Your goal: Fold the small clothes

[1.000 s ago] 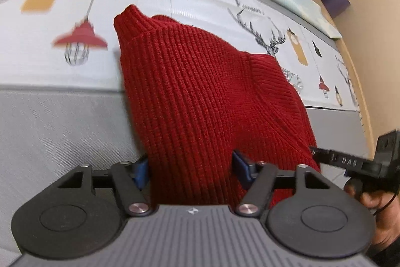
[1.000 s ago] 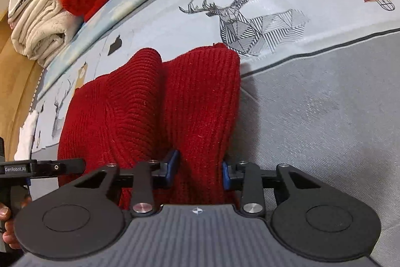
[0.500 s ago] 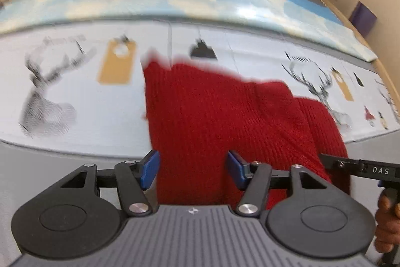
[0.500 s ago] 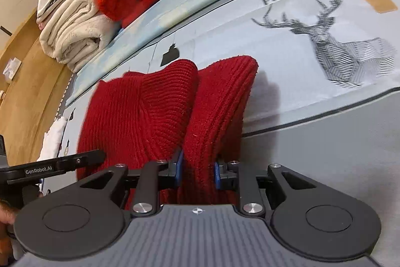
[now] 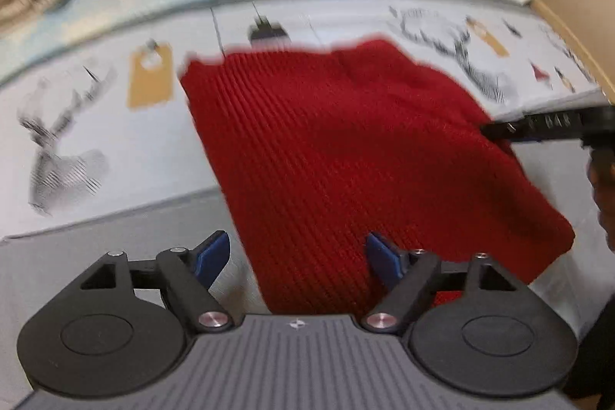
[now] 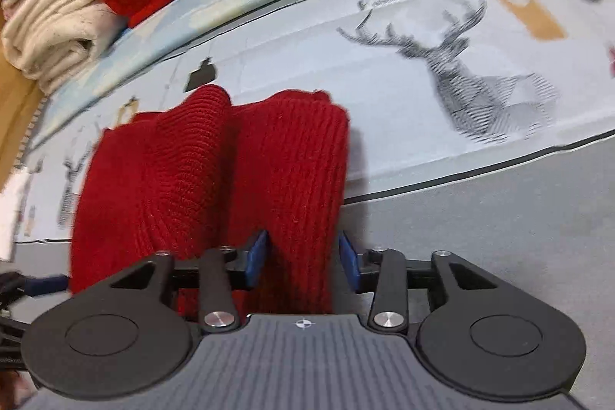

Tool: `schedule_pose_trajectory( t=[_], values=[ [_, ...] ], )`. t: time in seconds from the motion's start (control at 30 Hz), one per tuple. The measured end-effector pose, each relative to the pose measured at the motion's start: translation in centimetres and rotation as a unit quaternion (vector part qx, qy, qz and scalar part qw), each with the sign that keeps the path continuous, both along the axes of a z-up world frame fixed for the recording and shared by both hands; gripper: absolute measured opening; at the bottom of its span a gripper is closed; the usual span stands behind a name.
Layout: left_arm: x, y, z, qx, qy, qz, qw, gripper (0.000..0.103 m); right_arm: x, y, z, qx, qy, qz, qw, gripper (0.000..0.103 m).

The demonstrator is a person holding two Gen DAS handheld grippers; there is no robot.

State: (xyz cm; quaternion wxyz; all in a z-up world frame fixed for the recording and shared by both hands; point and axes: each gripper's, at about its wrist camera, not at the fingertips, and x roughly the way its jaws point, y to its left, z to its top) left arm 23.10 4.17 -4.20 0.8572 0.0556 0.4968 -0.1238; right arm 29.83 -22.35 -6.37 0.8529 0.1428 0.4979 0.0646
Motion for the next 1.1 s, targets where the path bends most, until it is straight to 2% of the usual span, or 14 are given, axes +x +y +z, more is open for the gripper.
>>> schedule_pose_trajectory(
  t=[0.1,0.17,0.2,0.23,0.33,0.43,0.6,0.7,0.83,0.97,1.1],
  values=[
    [-2.0,0.3,3.0,-0.001,-0.064,0.001,0.9980,0.086,-2.0,0.5,3.5,-0.046,-0.053,0.015,0.997,0.047],
    [-3.5,0.6,4.7,-0.012,-0.082,0.006,0.9966,0.087,-4.0,0.9,6.1,-0.063,-0.100,0.026,0.993,0.060],
    [-4.7,0.7,5.5,-0.017,-0.095,0.012,0.9953,0.090,-5.4,1.1,7.3,-0.066,-0.123,0.031,0.990,0.070],
    [-5.9,0.9,6.2,-0.021,-0.108,0.016,0.9938,0.094,-6.6,1.3,8.4,-0.068,-0.143,0.037,0.987,0.075],
    [-10.1,1.1,7.6,-0.024,-0.145,0.024,0.9888,0.101,-11.0,1.4,10.7,-0.063,-0.189,0.048,0.979,0.083],
    [-14.6,0.6,7.9,-0.015,-0.175,0.031,0.9840,0.102,-15.0,1.4,11.6,-0.058,-0.214,0.045,0.974,0.087],
    [-20.2,-0.6,6.5,-0.011,-0.179,0.076,0.9808,0.102,-20.8,1.7,11.3,-0.050,-0.248,0.039,0.967,0.088],
    [-21.7,-1.4,5.9,-0.017,-0.179,0.083,0.9801,0.102,-22.7,2.5,10.5,-0.078,-0.265,0.035,0.960,0.091],
    [-20.7,-1.3,4.8,0.008,-0.158,0.120,0.9801,0.102,-22.8,3.6,9.6,-0.079,-0.240,0.057,0.966,0.091],
    [-18.8,-0.5,3.4,-0.010,-0.103,0.153,0.9829,0.102,-22.7,4.3,9.2,-0.099,-0.236,0.070,0.964,0.091],
    [-18.7,-0.7,3.3,-0.018,-0.097,0.155,0.9831,0.102,-22.8,4.9,8.8,-0.102,-0.226,0.070,0.966,0.094]
  ],
)
